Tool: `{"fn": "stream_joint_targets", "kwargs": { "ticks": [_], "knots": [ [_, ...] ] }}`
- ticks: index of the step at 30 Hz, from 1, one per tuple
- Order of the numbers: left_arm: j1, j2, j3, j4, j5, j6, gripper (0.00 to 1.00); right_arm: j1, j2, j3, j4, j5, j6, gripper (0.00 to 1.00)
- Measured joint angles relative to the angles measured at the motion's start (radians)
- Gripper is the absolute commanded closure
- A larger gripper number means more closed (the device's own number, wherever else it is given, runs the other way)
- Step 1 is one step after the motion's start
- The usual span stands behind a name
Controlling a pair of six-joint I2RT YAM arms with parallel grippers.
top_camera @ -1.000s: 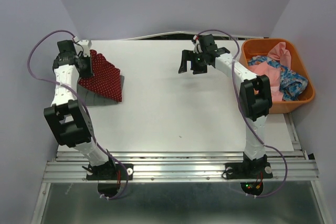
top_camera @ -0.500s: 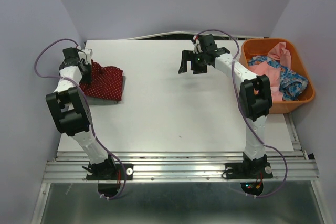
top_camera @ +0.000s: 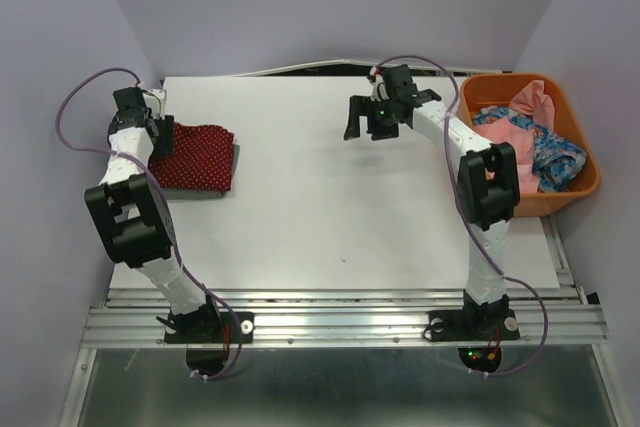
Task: Fold and stack the skirts
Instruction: Neatly place the folded skirt to the corner, then grab the skirt from the pile
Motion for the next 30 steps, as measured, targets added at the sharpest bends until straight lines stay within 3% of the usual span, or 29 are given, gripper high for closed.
{"fn": "stream_joint_targets", "kwargs": {
  "ticks": [3,5,14,19,23,30],
  "knots": [
    [0.001,-0.08,-0.004,-0.003,-0.03,0.015,0.29,-0.009,-0.002,0.0,-0.001,0.0,-0.012,0.0],
    [0.003,-0.124,0.009,-0.011,-0.039,0.027,0.03,-0.019,-0.014,-0.01,-0.001,0.0,-0.024,0.0],
    [-0.037,-0.161,0.166,-0.045,0.031,0.059,0.02,-0.139,-0.135,-0.057,-0.021,-0.063,-0.103,0.0],
    [-0.221,-0.159,0.172,-0.038,0.029,0.039,0.01,-0.253,-0.219,-0.058,-0.046,-0.053,-0.181,0.0],
    [-0.441,-0.159,0.171,-0.003,0.044,0.001,0.01,-0.355,-0.299,-0.054,-0.099,0.016,-0.277,0.0],
    [-0.56,-0.14,0.164,0.024,0.078,-0.07,0.01,-0.594,-0.38,0.048,-0.266,0.09,-0.468,0.01]
  ]
}}
